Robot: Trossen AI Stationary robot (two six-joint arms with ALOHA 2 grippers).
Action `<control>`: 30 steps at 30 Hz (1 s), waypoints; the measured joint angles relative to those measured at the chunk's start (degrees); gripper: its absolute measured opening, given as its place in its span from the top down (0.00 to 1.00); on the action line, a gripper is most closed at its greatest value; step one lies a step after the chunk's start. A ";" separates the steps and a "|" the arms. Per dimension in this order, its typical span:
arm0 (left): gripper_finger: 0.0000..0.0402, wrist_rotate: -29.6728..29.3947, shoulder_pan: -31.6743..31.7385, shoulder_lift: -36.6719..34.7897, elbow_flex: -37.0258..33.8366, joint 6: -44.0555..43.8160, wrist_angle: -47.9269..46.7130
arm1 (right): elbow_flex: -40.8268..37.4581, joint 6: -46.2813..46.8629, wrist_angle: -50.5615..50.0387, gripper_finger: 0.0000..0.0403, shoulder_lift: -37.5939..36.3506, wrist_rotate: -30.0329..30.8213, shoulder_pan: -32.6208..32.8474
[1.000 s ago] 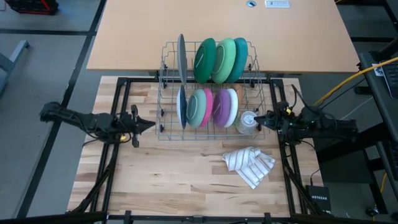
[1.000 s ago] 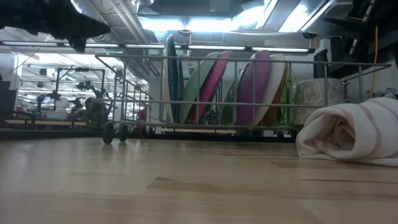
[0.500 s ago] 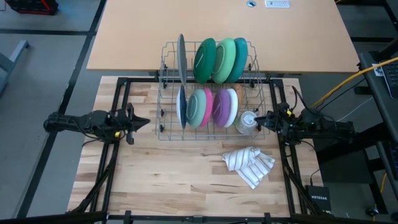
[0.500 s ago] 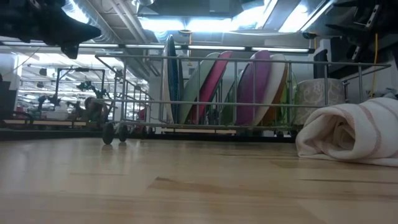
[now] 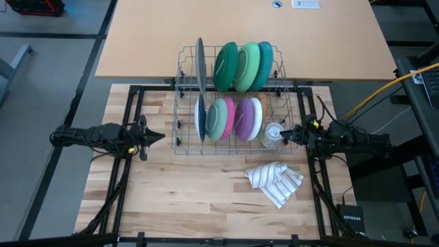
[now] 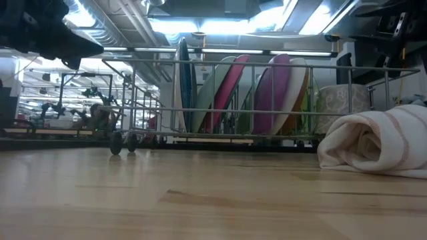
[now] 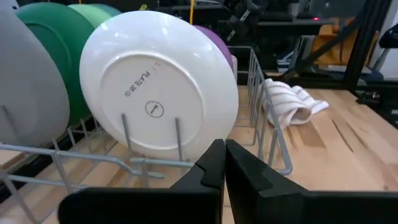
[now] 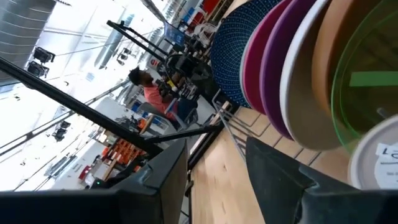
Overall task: Sort dishes
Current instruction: Return to Home Position
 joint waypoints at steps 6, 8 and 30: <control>0.99 -0.08 -0.02 -0.05 -4.29 -2.31 3.36 | 0.06 -1.86 -0.68 0.59 0.00 -3.07 -0.01; 0.99 -0.57 -0.01 0.05 -5.39 -7.65 3.66 | 0.04 -1.79 -0.80 0.59 0.00 -4.70 0.00; 0.99 -1.03 0.00 0.94 -5.35 -18.53 3.17 | -0.11 -1.52 -0.74 0.59 0.02 -8.59 0.00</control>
